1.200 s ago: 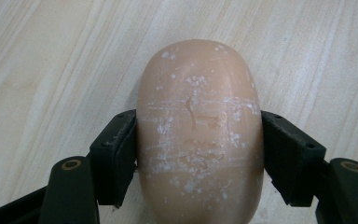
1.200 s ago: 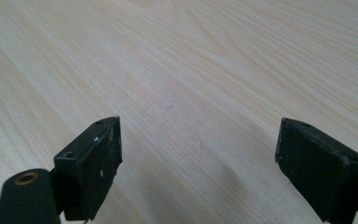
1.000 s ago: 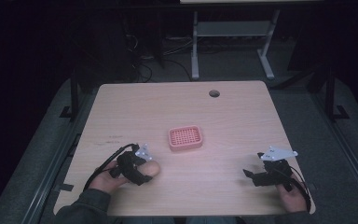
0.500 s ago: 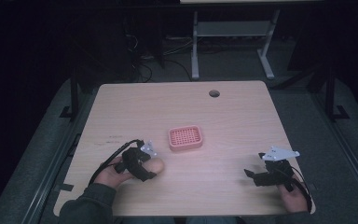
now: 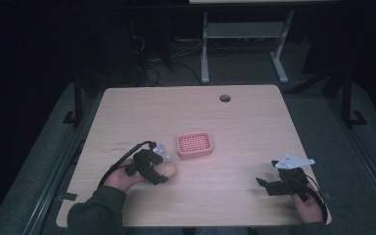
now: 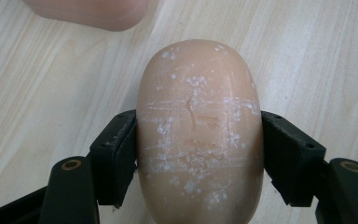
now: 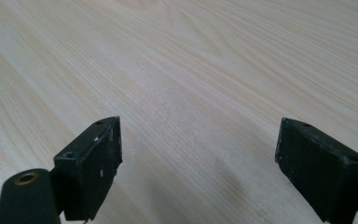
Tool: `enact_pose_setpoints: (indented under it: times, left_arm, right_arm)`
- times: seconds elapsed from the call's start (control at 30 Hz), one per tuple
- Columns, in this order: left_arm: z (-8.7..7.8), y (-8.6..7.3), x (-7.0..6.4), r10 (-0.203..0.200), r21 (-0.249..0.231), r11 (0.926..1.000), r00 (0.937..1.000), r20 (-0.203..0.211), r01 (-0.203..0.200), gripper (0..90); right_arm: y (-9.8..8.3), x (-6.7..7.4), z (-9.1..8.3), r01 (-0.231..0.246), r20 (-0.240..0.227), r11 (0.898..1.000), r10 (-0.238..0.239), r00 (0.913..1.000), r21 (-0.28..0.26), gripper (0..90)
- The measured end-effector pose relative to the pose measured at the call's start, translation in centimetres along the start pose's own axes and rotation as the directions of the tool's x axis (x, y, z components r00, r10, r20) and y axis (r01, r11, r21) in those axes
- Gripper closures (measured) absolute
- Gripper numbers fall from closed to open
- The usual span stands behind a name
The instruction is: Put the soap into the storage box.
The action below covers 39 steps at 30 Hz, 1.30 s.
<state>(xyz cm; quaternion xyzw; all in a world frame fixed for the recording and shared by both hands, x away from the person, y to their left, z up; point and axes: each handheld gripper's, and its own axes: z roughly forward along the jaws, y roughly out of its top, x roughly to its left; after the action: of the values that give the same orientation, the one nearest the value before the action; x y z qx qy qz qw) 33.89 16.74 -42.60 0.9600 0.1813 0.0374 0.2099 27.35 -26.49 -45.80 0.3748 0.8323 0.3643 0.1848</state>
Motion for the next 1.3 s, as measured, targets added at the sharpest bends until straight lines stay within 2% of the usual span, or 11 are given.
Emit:
enact_pose_setpoints:
  times: [0.3,1.0,1.17,1.3]
  left_arm:
    - [0.6,1.1,0.5,0.005,0.005,1.0,0.9998,0.018,-0.006,32.2]
    - [1.3,3.5,1.6,0.032,0.031,0.999,0.999,0.031,-0.033,32.3]
    - [1.3,4.0,1.7,0.033,0.017,0.9993,0.9988,0.036,-0.034,32.3]
    - [1.4,4.6,1.8,0.046,0.035,0.9983,0.9983,0.035,-0.047,32.3]
  right_arm:
    - [0.0,0.0,0.0,0.002,-0.003,1.0,-0.002,1.0,-0.005,14.1]
    - [0.0,0.0,-0.1,-0.002,-0.008,1.0,0.002,1.0,-0.01,14.1]
    - [0.1,0.1,0.0,-0.005,-0.01,1.0,0.005,0.9999,-0.012,14.1]
    - [0.1,0.1,0.0,-0.005,-0.012,1.0,0.005,0.9999,-0.013,14.1]
